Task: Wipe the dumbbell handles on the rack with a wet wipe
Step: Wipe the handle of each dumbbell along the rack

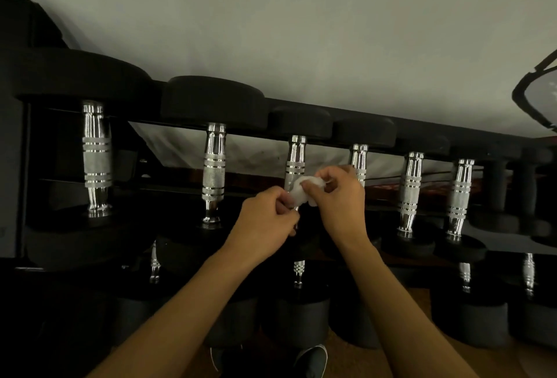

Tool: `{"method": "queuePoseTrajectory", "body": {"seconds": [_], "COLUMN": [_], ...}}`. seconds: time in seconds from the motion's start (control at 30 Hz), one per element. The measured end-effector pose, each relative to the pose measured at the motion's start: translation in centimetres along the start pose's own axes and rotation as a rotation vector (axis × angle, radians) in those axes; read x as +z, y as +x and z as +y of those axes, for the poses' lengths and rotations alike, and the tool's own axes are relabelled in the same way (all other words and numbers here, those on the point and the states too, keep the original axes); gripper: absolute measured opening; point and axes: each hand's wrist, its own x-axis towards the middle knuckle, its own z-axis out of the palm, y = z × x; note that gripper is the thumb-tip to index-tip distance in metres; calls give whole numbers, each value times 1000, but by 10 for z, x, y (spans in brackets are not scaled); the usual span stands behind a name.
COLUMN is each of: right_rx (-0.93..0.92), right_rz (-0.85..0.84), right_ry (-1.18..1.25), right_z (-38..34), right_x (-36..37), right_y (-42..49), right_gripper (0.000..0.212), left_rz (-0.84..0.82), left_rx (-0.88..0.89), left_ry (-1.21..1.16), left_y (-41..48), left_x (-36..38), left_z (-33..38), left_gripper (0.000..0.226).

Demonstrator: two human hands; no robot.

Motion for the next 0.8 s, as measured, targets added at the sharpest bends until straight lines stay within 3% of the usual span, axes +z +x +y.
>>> {"method": "queuePoseTrajectory", "body": {"seconds": [0.3, 0.4, 0.57, 0.7, 0.8], "right_rx": [151, 149, 75, 25, 27], "right_rz": [-70, -120, -79, 11, 35], "right_ry": [412, 378, 225, 245, 272], "right_z": [-3, 1, -6, -15, -11], "right_x": [-6, -10, 1, 4, 6], "right_y": [-34, -48, -17, 14, 9], "right_gripper": [18, 13, 11, 7, 5], "left_rz": [65, 149, 407, 446, 488], "left_rx": [53, 96, 177, 234, 355], "left_ry": [89, 164, 58, -101, -87], "left_y": [27, 37, 48, 39, 33], "left_x": [5, -1, -1, 7, 15], "left_z": [6, 4, 17, 20, 21], "left_gripper": [10, 9, 6, 14, 14]}}
